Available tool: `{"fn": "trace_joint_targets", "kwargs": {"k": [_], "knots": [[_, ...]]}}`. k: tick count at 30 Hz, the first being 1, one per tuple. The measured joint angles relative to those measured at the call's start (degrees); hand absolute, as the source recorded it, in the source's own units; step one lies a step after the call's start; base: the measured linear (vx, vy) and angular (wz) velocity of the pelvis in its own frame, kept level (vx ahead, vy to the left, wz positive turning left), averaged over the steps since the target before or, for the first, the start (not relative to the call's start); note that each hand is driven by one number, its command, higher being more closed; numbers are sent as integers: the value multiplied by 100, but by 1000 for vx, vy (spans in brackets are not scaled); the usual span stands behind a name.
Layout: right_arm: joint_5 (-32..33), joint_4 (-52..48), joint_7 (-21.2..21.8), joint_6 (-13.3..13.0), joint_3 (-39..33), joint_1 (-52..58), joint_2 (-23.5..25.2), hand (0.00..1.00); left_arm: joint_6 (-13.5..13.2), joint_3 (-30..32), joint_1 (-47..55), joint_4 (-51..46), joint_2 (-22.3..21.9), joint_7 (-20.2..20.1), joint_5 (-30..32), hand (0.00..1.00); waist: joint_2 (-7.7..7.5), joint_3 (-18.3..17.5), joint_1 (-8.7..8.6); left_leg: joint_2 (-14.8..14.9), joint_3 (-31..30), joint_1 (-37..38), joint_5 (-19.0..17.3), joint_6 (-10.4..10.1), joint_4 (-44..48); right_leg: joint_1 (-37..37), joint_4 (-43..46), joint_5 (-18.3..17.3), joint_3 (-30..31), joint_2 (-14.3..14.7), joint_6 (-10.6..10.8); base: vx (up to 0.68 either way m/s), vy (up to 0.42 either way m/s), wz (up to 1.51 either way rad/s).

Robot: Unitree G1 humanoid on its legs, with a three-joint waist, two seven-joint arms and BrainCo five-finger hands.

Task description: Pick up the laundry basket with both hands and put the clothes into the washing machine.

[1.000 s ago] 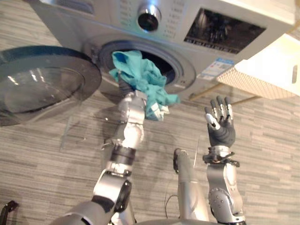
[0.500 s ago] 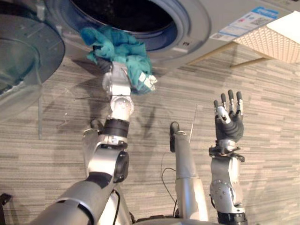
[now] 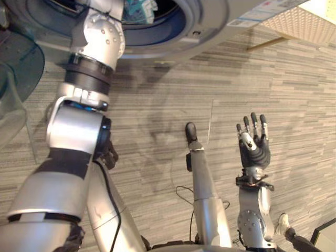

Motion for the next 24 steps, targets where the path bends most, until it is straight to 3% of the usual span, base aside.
{"fn": "trace_joint_targets", "kwargs": {"k": [1, 3, 5, 7, 9, 12, 15, 19, 24], "knots": [[1, 13, 1, 7, -6, 2, -1, 0, 14, -156, -14, 0, 110, 25, 50, 0, 0, 0, -4, 0, 15, -12, -13, 24, 15, 0, -44, 28, 9, -13, -2, -46, 105, -8], [0, 14, 16, 7, -76, 22, -5, 0, 77, -226, -38, 0, 199, 230, 557, 0, 1, 1, -9, -8, 51, -13, -37, 67, 35, -1, -72, 48, 29, -43, -6, -42, 101, -3], [-3, 12, 86, -13, -182, 127, -15, 0, 229, -500, -90, -1, 377, 537, 1456, 0, 1, 1, -8, -20, 53, -39, -56, 95, 69, -4, -74, 48, 30, -62, -6, -15, 73, 2], [-8, 11, 106, -94, -187, 272, -24, 0, 533, -702, -184, -10, 498, 999, 2721, 0, 1, 1, -9, -31, 53, -70, -61, 105, 75, -22, -75, 49, 2, -103, -6, 1, 67, 6], [-6, 0, 106, -235, -164, 374, -26, 0, 1009, -1046, -348, -50, 639, 1621, 4429, 0, 1, 1, -16, -47, 37, -160, -71, 124, 93, -30, -146, 54, -26, -128, -5, 7, 66, 1], [2, -85, 112, -411, -148, 455, -26, 0, 1570, -1565, -442, -248, 855, 1921, 6011, 0, -1, 1, -38, -104, 41, -191, -82, 144, 102, -13, -219, 64, -32, -168, -5, 8, 72, 1], [156, -88, 117, -531, -94, 454, -27, 0, 1854, -1883, -556, -370, 907, 1929, 7125, 0, -1, 1, -77, -107, 51, -194, -82, 144, 102, 7, -290, 78, -62, -193, -4, 20, 48, -1], [390, -94, 113, -679, 20, 525, -29, 0, 1954, -1902, -606, -510, 962, 2008, 7750, 0, -1, 1, -143, -30, 52, -193, -82, 144, 73, 108, -489, 140, -160, -169, 5, 12, 36, -8], [438, -98, 99, -740, 54, 637, -29, 0, 1953, -1876, -633, -519, 951, 2122, 7742, 0, -1, 1, -140, -4, 66, -190, -82, 143, 6, 151, -675, 235, -172, -168, 4, -10, 21, -4]]}}
